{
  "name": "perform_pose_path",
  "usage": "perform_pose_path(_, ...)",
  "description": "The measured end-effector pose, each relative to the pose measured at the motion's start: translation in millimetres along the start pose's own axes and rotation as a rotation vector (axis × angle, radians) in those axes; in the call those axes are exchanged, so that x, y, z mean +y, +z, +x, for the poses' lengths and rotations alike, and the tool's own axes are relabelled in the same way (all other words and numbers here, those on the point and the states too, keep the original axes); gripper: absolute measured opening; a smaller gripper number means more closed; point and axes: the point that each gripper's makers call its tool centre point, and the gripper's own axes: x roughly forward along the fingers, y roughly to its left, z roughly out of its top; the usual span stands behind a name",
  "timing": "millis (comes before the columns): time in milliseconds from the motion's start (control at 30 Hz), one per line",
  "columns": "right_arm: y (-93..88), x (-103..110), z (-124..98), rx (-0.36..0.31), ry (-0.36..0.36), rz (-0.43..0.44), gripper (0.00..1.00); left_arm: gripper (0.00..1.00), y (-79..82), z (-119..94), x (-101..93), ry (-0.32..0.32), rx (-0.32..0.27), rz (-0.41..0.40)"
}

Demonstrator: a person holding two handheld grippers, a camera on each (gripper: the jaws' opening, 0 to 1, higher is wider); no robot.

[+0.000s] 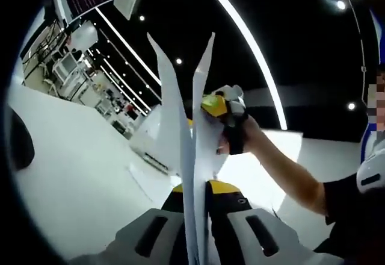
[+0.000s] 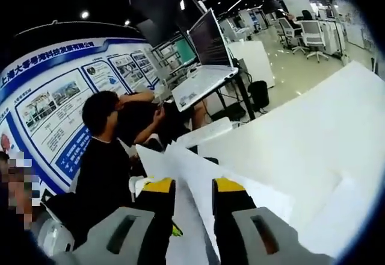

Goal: Organize the stack of printing papers by aligning and flattening the scattered papers on the table

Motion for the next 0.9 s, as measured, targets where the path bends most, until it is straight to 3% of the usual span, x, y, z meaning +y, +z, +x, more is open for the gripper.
perform_pose_path(500, 10.0, -23, -38, -0.135, -0.056, 0.035, 0.38, 0.06, 3.9, -1, 1.4, 0.008, -0.022, -0.021)
perform_pose_path(900, 7.9, -36, -55, -0.197, -0.099, 0.051, 0.52, 0.06, 8.2, -4, 7.8, 0.031, -0.044, -0.043)
